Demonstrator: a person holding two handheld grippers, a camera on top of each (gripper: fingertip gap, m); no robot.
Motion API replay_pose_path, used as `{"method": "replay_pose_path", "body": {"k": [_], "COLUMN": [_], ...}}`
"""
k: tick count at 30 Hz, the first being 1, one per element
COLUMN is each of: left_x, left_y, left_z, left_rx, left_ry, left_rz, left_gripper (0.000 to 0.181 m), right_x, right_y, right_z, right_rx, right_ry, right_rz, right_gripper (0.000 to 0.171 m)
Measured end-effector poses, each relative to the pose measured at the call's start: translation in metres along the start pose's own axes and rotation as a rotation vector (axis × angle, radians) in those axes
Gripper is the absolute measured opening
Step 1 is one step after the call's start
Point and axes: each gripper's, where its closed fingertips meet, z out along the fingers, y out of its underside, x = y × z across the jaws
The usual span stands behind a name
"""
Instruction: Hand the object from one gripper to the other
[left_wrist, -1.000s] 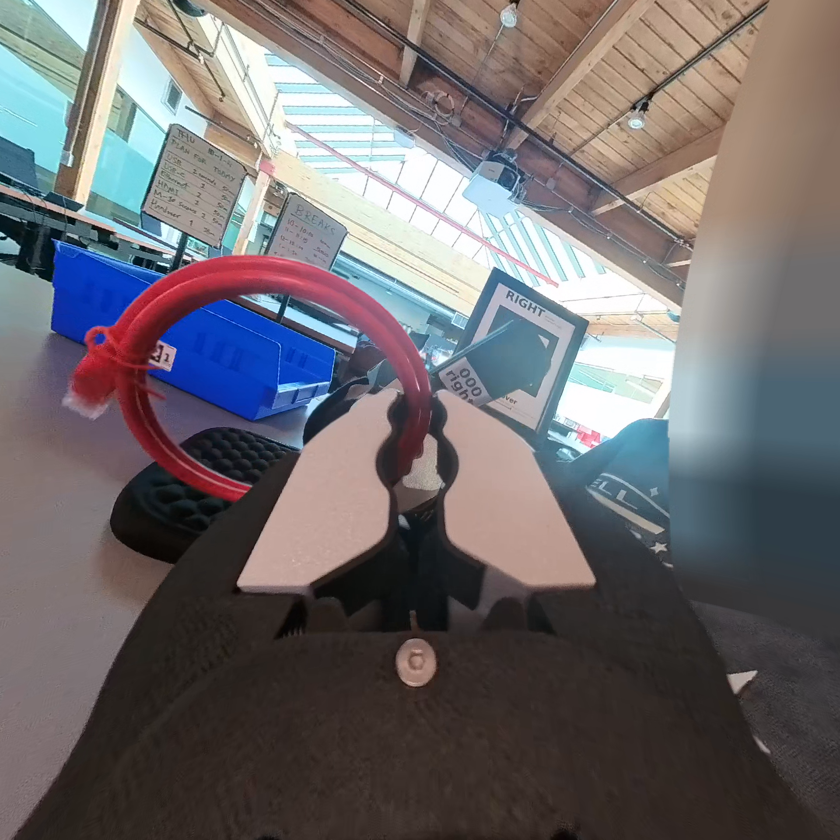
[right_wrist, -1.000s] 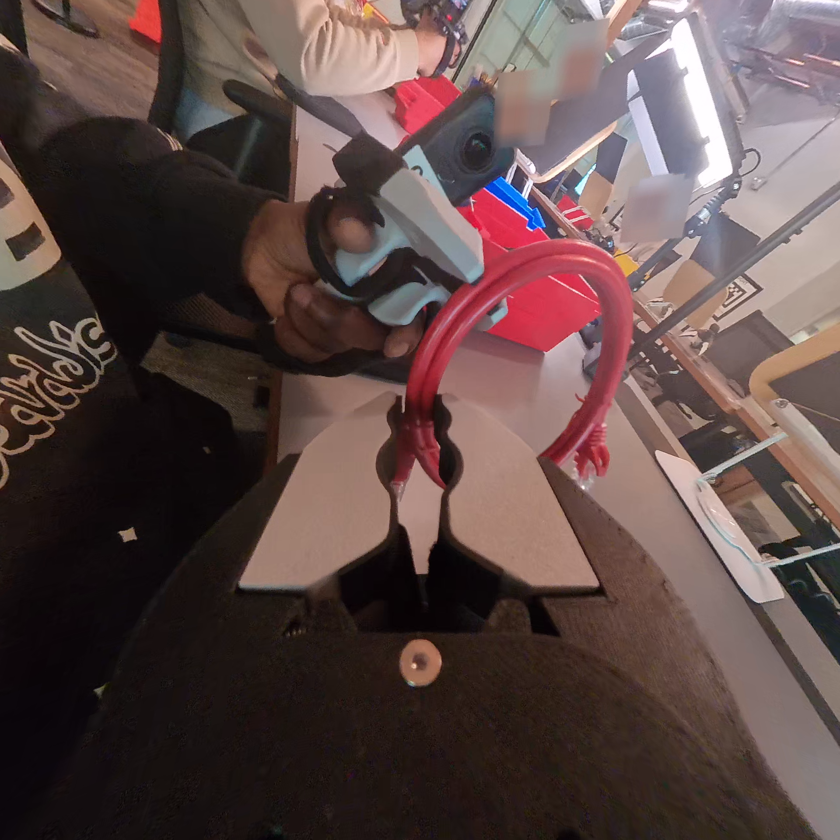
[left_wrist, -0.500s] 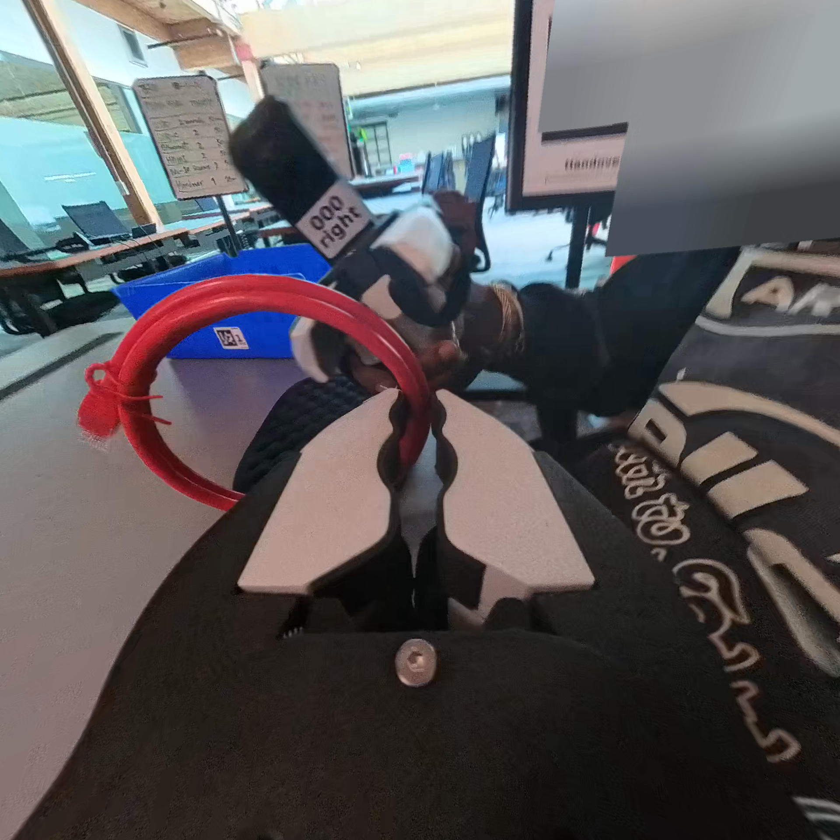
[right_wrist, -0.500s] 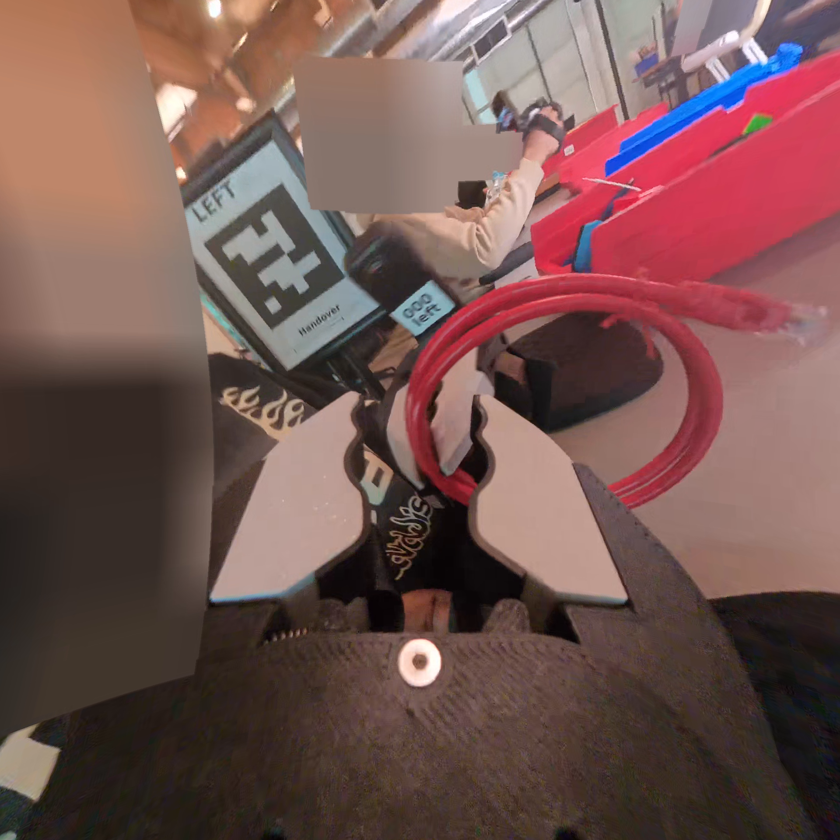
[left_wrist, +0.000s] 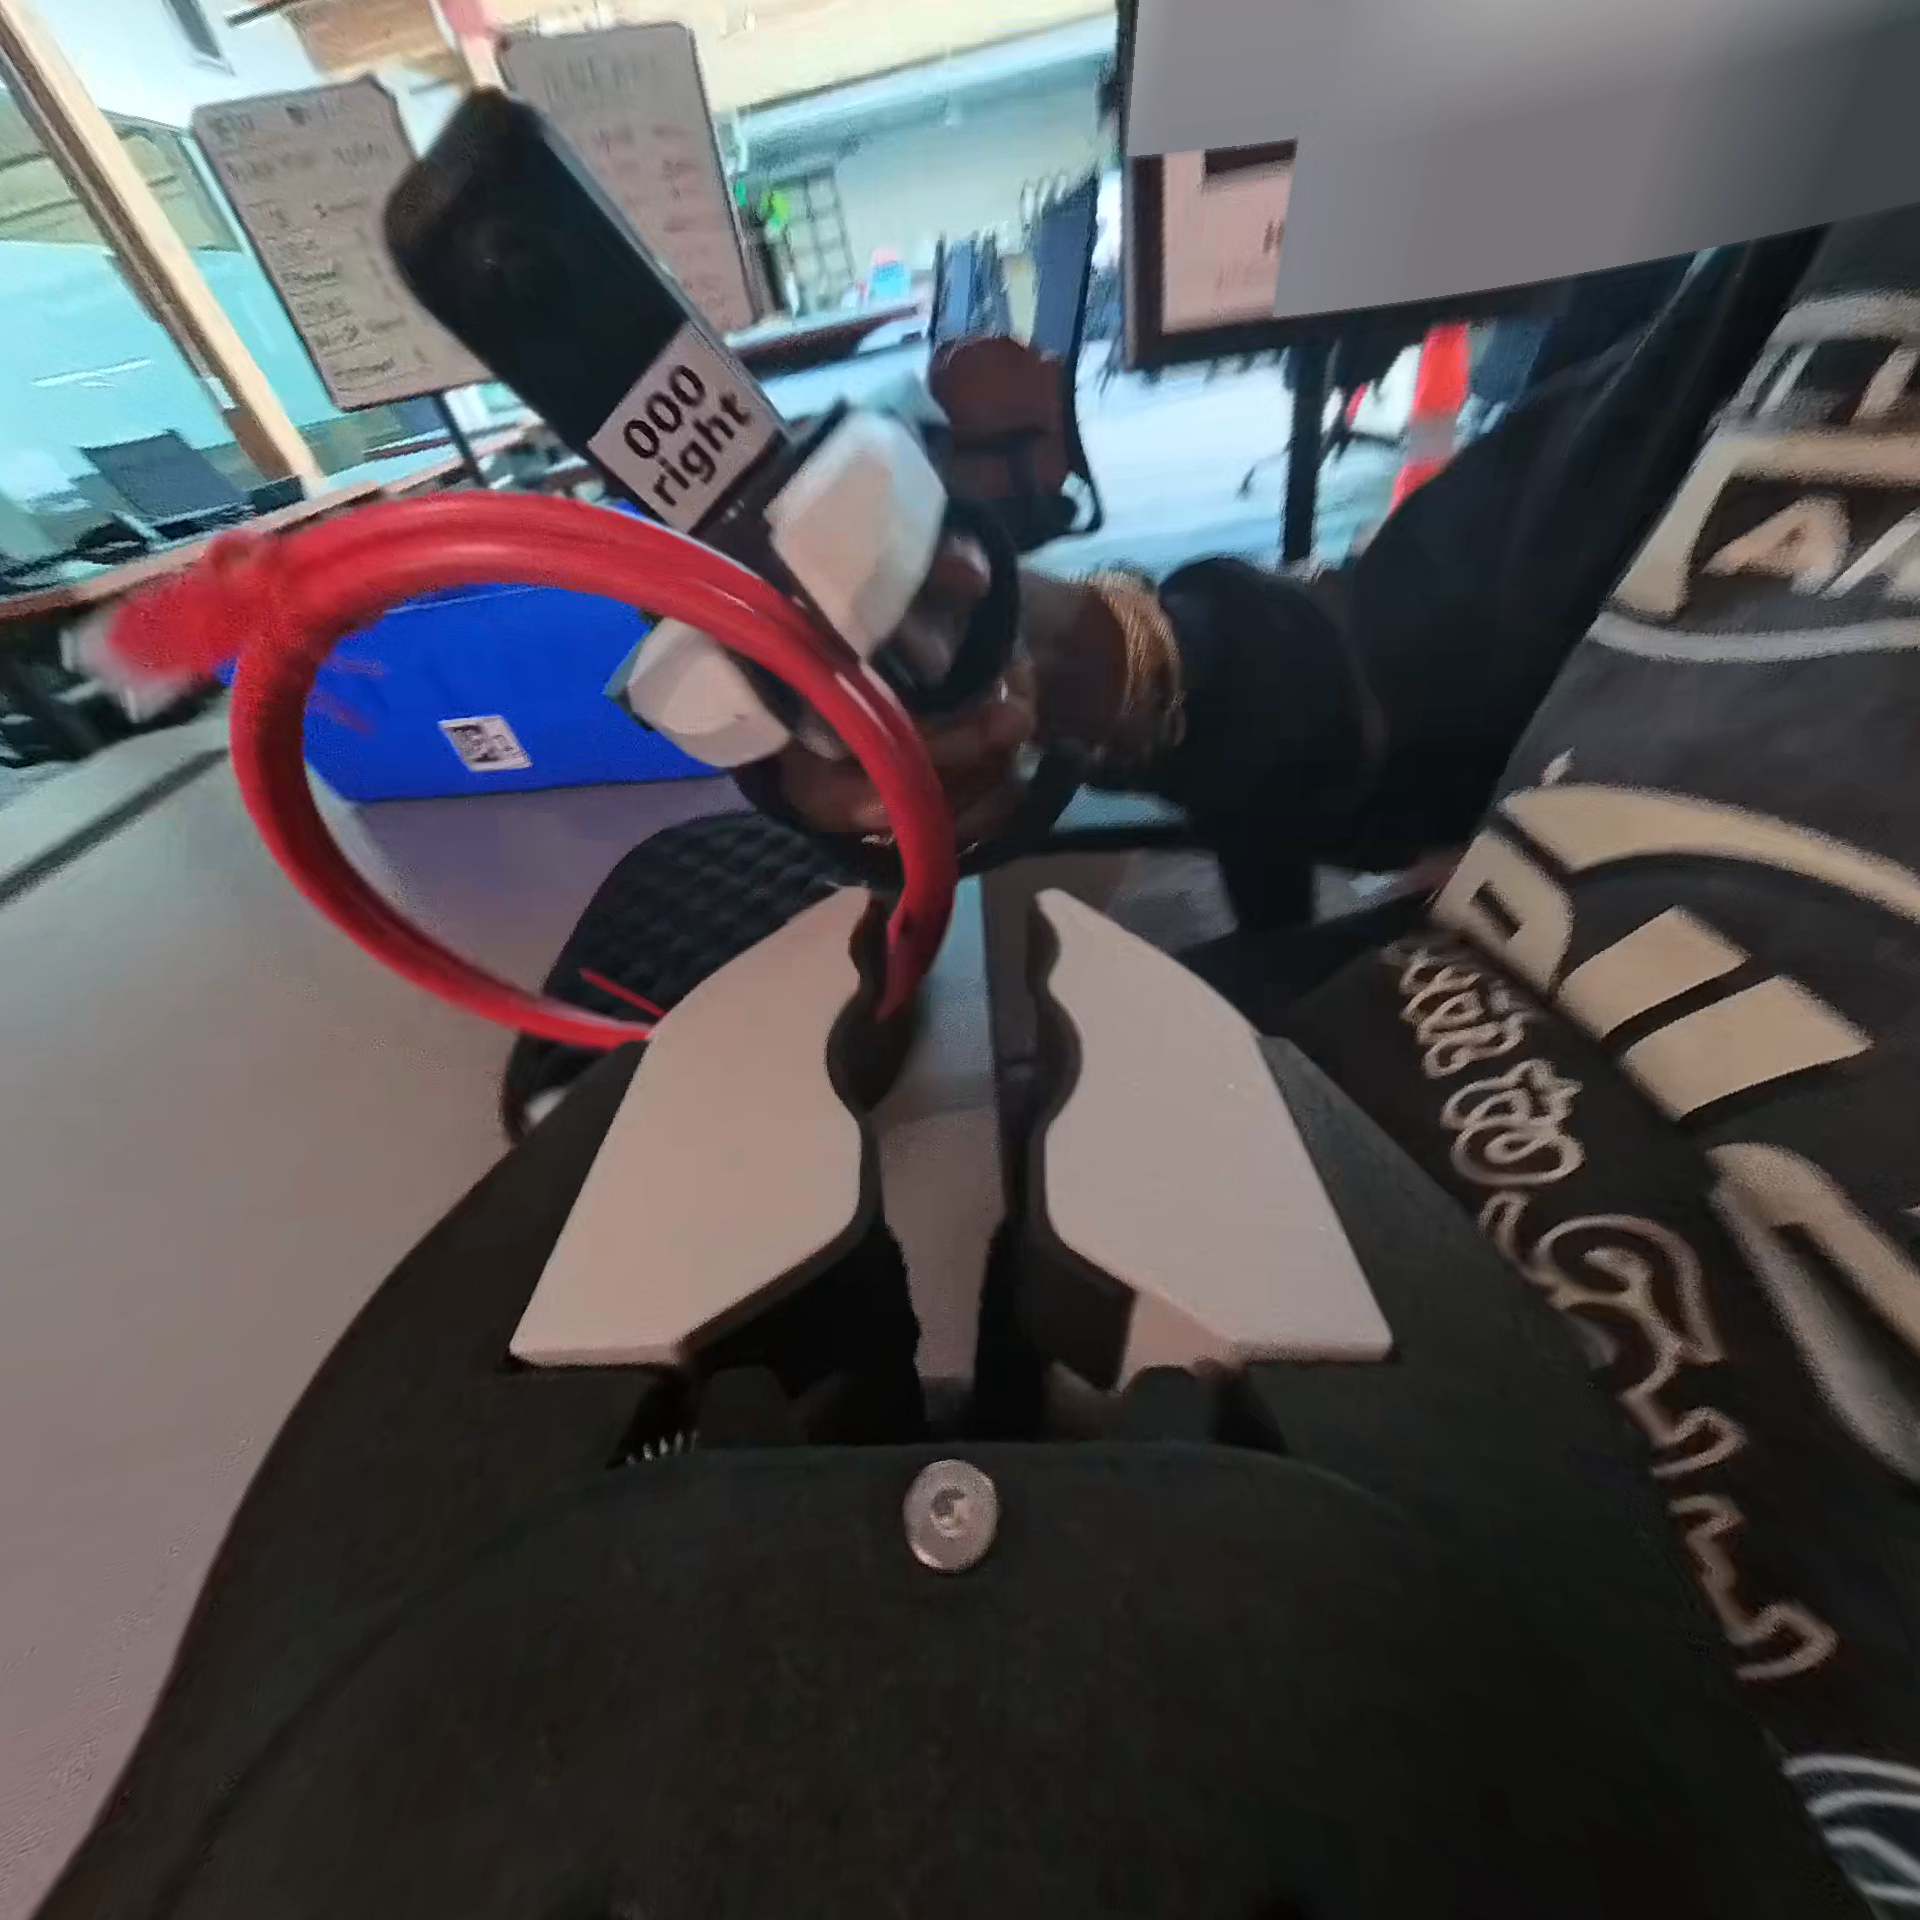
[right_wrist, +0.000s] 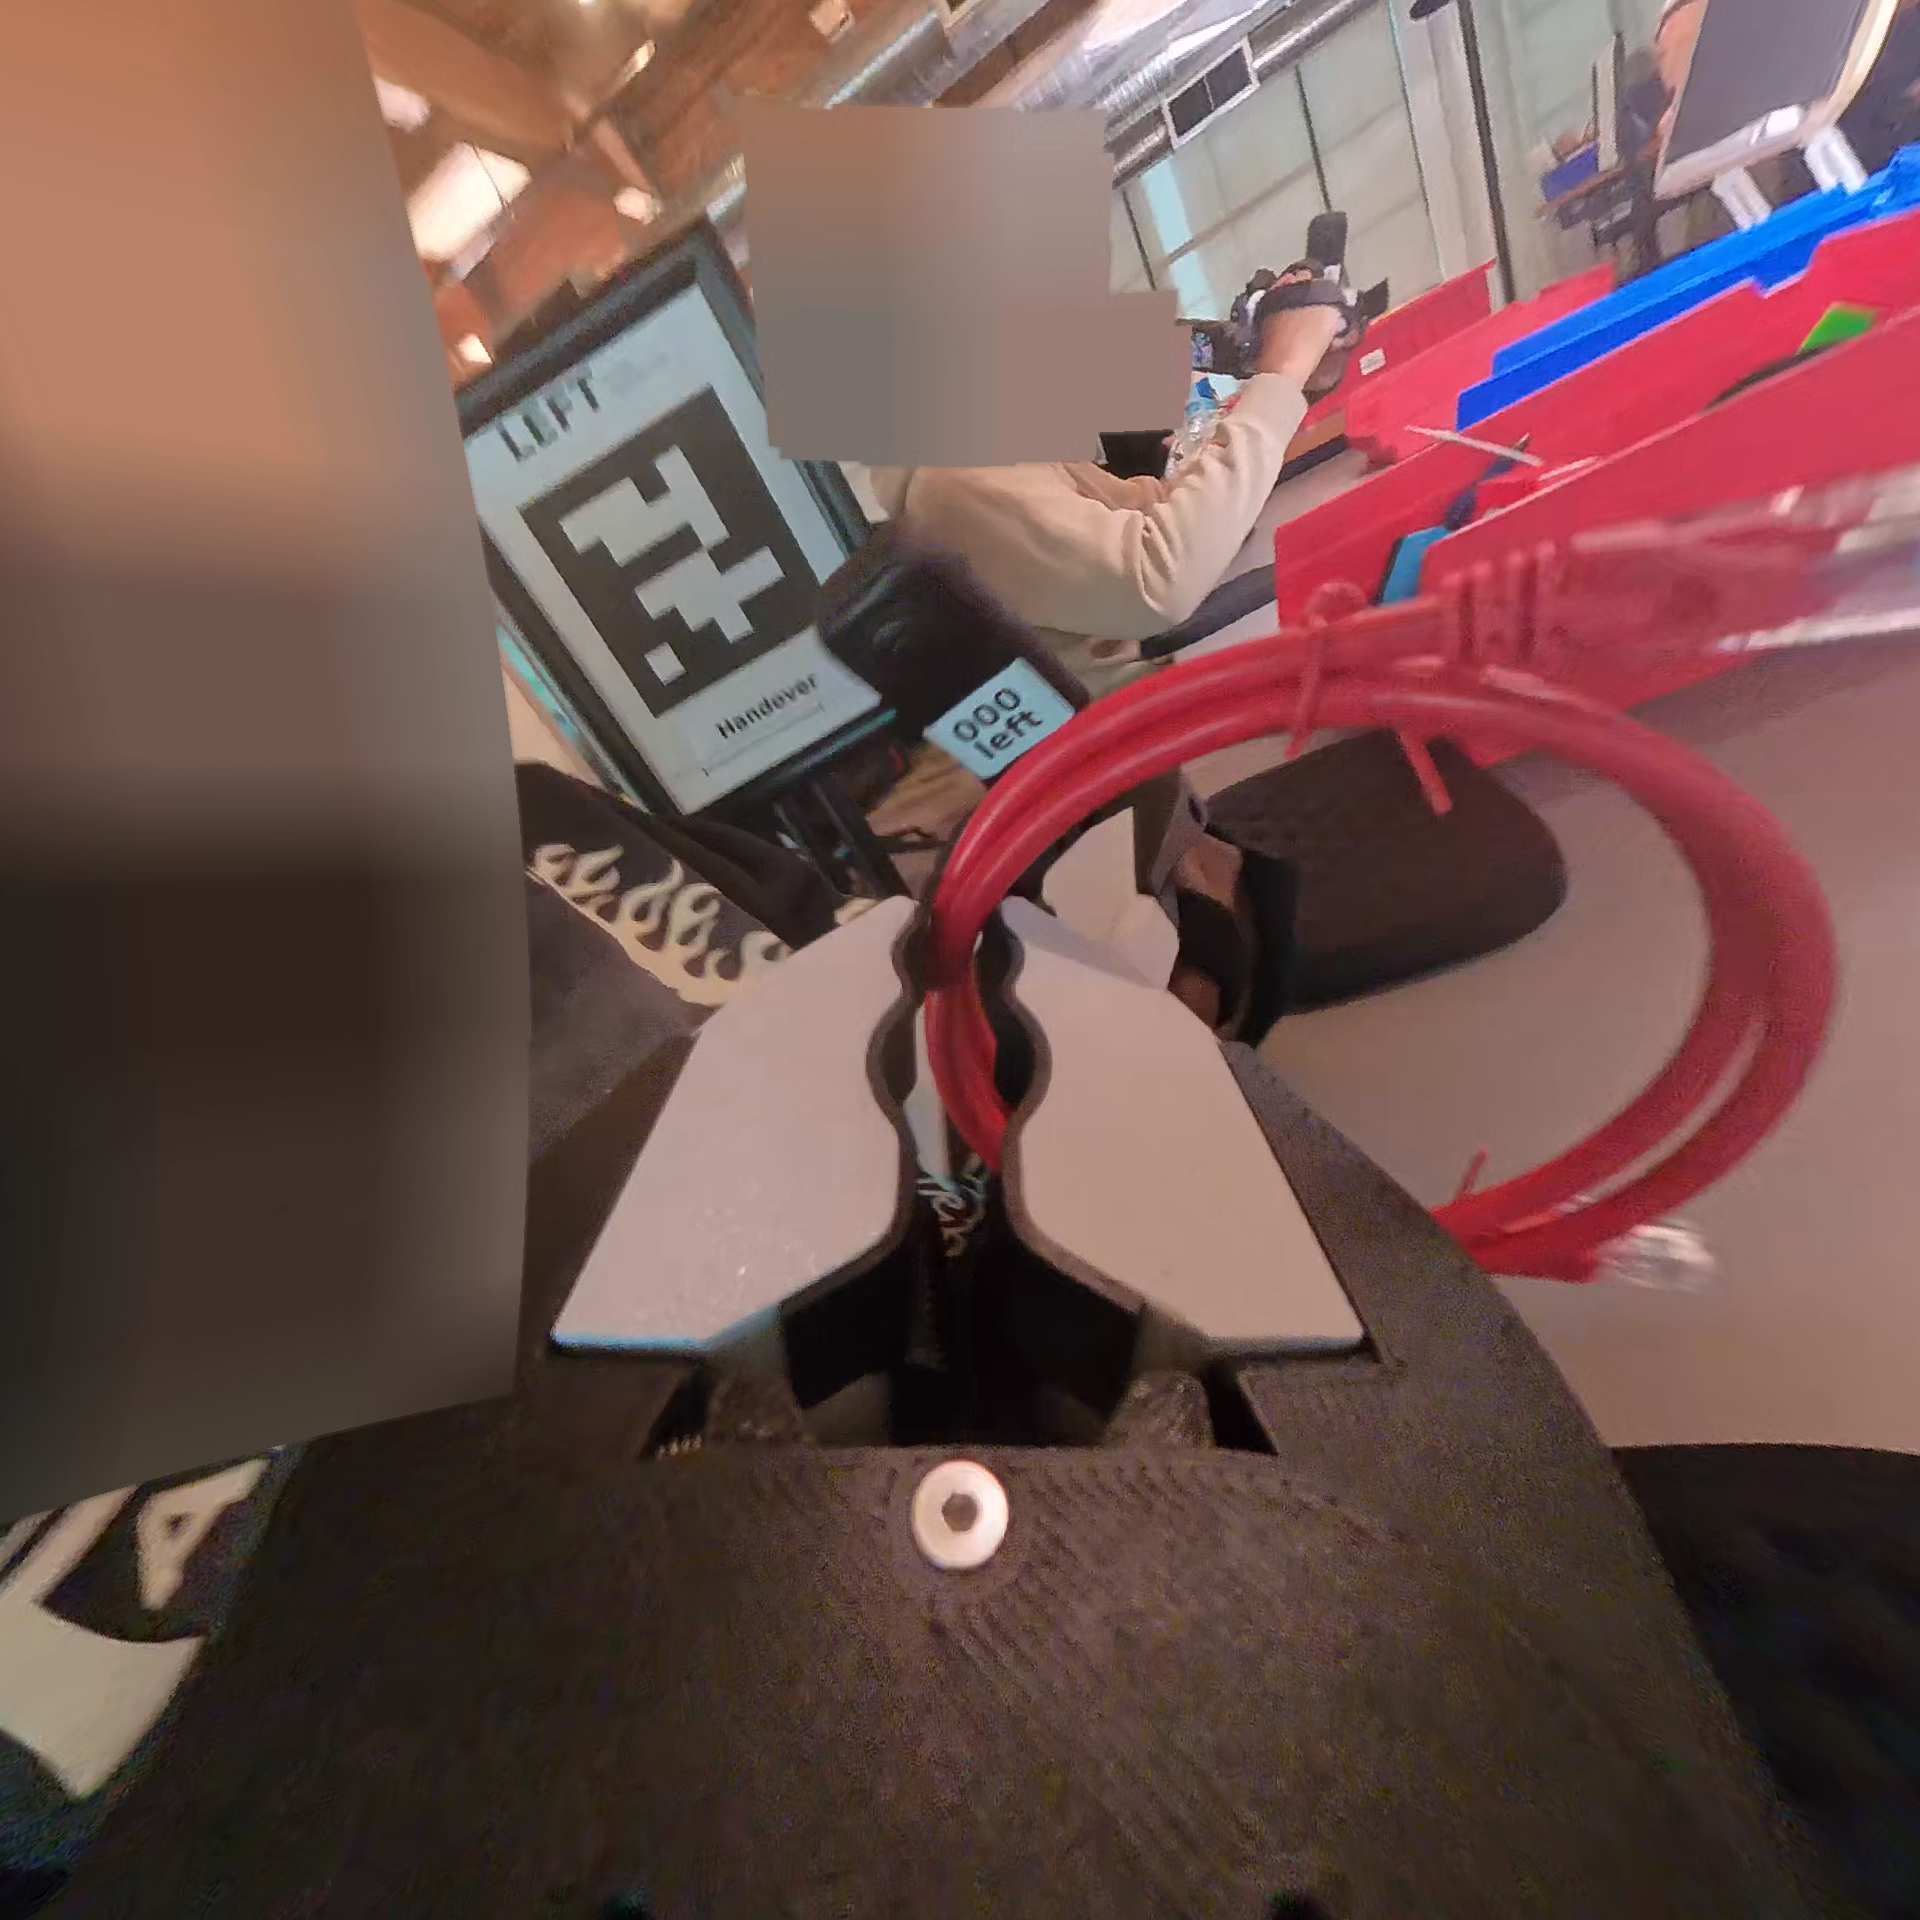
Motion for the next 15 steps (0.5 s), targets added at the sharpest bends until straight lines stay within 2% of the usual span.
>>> {"method": "replay_pose_path", "body": {"k": [1,3,7,12,15], "left_x": [0.0,-0.003,-0.02,-0.031,-0.031], "left_y": [-0.006,-0.021,-0.045,-0.049,-0.047], "left_z": [-0.003,-0.01,-0.024,-0.029,-0.028], "left_rx": [0.048,0.153,0.35,0.412,0.41], "left_ry": [0.024,0.082,0.107,0.082,0.097], "left_rz": [-0.07,-0.232,-0.523,-0.667,-0.697], "left_gripper": [0.031,0.04,0.044,0.033,0.028], "right_x": [0.001,0.001,0.003,0.019,0.021], "right_y": [0.001,0.004,0.018,0.044,0.055], "right_z": [0.001,0.001,0.005,0.009,0.011], "right_rx": [-0.015,-0.051,-0.17,-0.368,-0.435], "right_ry": [0.024,0.068,0.133,0.237,0.245], "right_rz": [-0.058,-0.195,-0.378,-0.576,-0.621], "right_gripper": [0.009,0.008,0.008,0.008,0.008]}}
